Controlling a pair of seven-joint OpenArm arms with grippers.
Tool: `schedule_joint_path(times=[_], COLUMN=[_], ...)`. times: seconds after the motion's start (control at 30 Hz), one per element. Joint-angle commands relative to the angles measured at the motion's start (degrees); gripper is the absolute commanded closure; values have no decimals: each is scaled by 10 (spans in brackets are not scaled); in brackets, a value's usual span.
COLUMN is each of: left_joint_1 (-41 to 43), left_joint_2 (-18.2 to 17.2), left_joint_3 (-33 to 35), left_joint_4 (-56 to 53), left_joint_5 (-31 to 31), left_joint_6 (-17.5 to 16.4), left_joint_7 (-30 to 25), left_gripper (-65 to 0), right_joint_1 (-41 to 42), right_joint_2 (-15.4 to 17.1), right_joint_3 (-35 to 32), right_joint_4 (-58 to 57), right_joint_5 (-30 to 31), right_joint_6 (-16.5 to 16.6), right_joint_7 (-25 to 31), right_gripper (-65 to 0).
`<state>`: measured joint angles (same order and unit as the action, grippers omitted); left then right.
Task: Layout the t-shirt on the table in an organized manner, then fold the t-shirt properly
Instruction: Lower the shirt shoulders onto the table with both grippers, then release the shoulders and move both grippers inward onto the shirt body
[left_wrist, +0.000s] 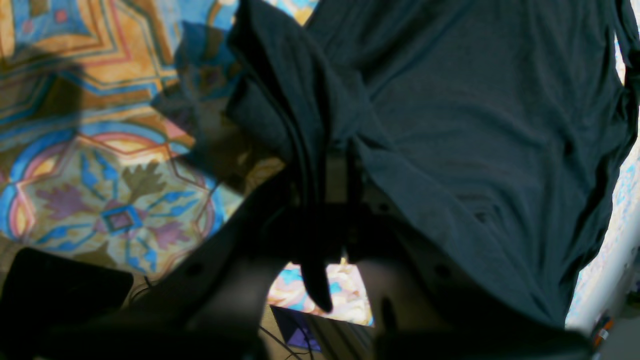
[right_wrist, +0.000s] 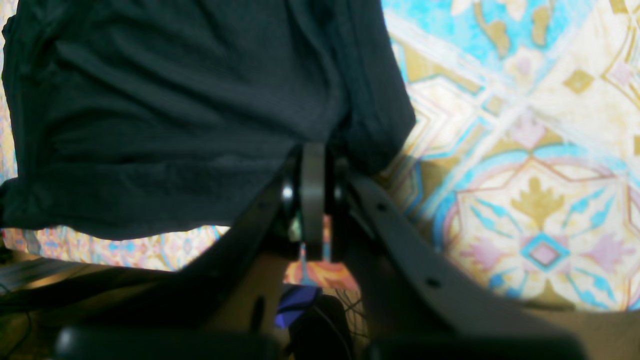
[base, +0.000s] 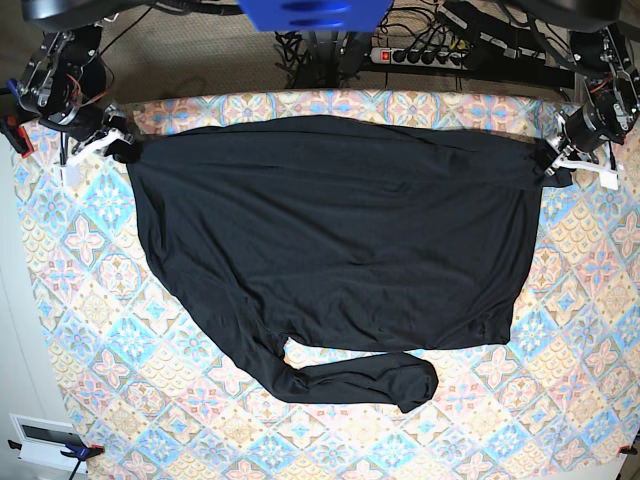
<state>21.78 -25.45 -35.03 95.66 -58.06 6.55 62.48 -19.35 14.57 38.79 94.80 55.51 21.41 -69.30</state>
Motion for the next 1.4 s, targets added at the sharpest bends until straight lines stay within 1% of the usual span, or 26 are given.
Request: schedule_joint_path(times=[0.0, 0.1, 0.17, 0.23, 0.33, 0.43, 0.57, 0.63, 0.7, 0.8, 0.87, 0.93, 1.0, 1.03, 1.13, 1.2, 1.27, 1.37], left_joint_1=[-13, -30, -42, -50, -56, -60, -60, -60, -59, -59, -58, -59, -59, -59, -59, -59, -63, -81], left_joint_2=[-10, -9, 5, 11, 14, 14, 14, 14, 12, 11, 0, -6, -9, -10, -8, -5, 1, 6], left_joint_3=[-4, -3, -3, -3, 3, 23, 25, 25, 25, 25, 25, 25, 21, 20, -4, -29, -47, -55], left_joint_4=[7, 2, -2, -8, -20, -29, -30, -30, -29, -29, -29, -27, -22, -18, -1, 7, 9, 9], left_joint_5=[-4, 28, 53, 74, 102, 114, 135, 150, 153, 152, 149, 147, 127, 116, 80, 63, 48, 27], left_joint_6=[-1, -1, -1, -1, -1, -1, 2, 2, 2, 2, 1, -1, -1, -1, -1, -1, -1, -1], left_joint_7=[-8, -8, -8, -8, -8, -8, -8, -5, -4, -3, -1, 17, 20, 20, 22, 22, 21, 21], left_gripper=[-1, -2, -4, -4, -5, -10, -45, -74, -107, -170, -223, -284, -335, -349, -363, -363, -363, -363], right_joint_1=[1, 13, 18, 18, 18, 24, 30, 30, 29, 26, 25, 25, 25, 24, 23, 23, 23, 23], right_joint_2=[9, 9, 9, 9, 9, 9, 9, 9, 9, 9, 9, 9, 9, 9, 9, 9, 9, 10], right_joint_3=[5, 5, 5, 5, 5, 5, 5, 5, 5, 5, 5, 5, 5, 5, 1, -19, -53, -134], right_joint_4=[8, 8, 8, 8, 8, 8, 8, 9, 12, 13, 13, 22, 49, 65, 115, 143, 160, 172], right_joint_5=[7, -23, -50, -66, -69, -69, -69, -69, -69, -69, -69, -69, -69, -69, -69, -69, -69, -70], right_joint_6=[3, 3, 3, 3, 3, 3, 3, 3, 3, 3, 3, 3, 3, 3, 3, 3, 3, 3], right_joint_7=[9, 9, 9, 9, 9, 9, 9, 9, 9, 9, 9, 9, 9, 9, 9, 9, 14, 38], right_gripper=[0, 0, 0, 0, 0, 0, 0, -2, -25, -76, -102, -126, -149, -157, -176, -184, -186, -184])
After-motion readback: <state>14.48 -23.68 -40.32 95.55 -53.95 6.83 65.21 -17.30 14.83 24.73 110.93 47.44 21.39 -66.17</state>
